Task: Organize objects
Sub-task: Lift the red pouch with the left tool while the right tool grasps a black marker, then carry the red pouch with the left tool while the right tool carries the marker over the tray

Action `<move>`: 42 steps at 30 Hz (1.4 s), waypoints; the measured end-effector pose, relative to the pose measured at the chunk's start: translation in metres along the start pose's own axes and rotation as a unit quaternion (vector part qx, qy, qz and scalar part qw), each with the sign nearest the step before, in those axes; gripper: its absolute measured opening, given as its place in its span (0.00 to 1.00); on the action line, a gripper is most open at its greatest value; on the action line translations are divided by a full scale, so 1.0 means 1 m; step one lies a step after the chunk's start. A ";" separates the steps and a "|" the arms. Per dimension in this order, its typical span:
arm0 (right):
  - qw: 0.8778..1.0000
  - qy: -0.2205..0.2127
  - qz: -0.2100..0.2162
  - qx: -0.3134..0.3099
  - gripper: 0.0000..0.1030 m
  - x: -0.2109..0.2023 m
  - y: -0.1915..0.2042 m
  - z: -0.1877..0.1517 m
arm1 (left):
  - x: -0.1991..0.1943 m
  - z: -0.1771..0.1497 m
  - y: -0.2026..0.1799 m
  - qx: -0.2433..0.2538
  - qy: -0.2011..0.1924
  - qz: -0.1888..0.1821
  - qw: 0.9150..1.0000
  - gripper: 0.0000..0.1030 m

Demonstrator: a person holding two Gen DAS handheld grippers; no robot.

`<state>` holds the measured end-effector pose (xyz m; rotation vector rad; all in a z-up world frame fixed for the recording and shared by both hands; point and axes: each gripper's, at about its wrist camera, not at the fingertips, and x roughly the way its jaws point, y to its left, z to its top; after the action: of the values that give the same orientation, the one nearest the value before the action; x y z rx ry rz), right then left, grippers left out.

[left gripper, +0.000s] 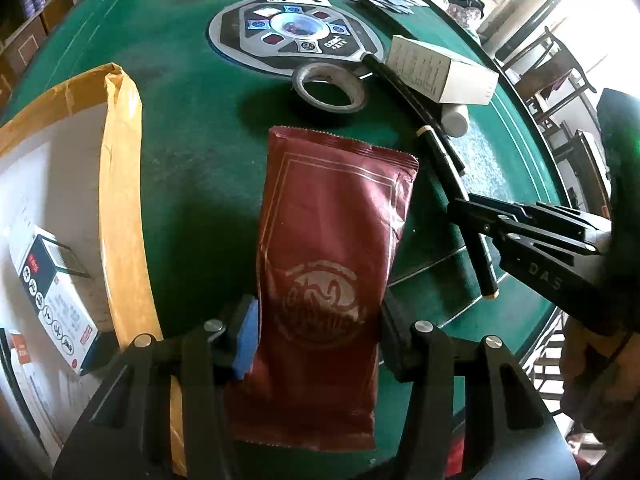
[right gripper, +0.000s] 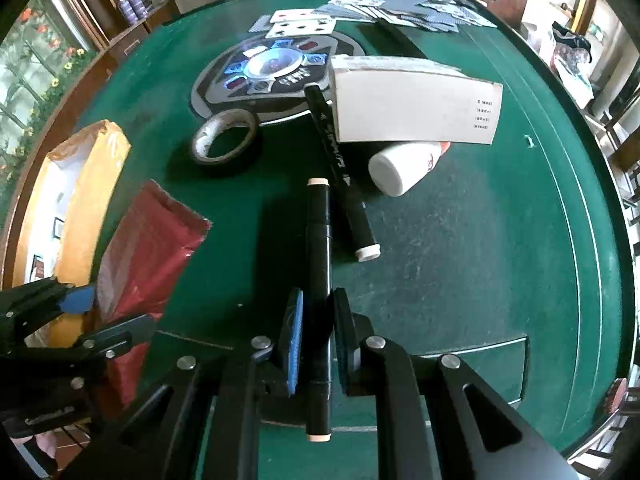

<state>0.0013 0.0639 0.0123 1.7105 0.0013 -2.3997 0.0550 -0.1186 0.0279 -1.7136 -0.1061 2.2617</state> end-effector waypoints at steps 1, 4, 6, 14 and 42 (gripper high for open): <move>1.000 -0.003 0.003 -0.002 0.13 -0.002 0.002 -0.001 | -0.001 0.000 -0.001 0.003 0.000 0.001 1.000 0.48; 1.000 -0.008 0.011 -0.005 0.13 -0.007 0.006 0.000 | -0.003 0.000 -0.005 0.009 -0.003 0.006 1.000 0.48; 1.000 -0.011 0.013 -0.004 0.13 -0.008 0.007 0.001 | -0.005 0.000 -0.007 0.013 -0.005 0.007 1.000 0.48; 1.000 -0.013 0.018 0.002 0.13 -0.009 0.006 0.001 | -0.009 0.001 -0.010 0.016 -0.008 0.006 1.000 0.48; 0.999 -0.028 0.027 -0.001 0.13 -0.018 0.011 0.017 | -0.040 0.019 0.002 -0.005 -0.031 -0.023 0.999 0.48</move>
<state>-0.0069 0.0543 0.0362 1.6206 -0.0501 -2.4060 0.0459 -0.1289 0.0698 -1.6291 -0.1679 2.2848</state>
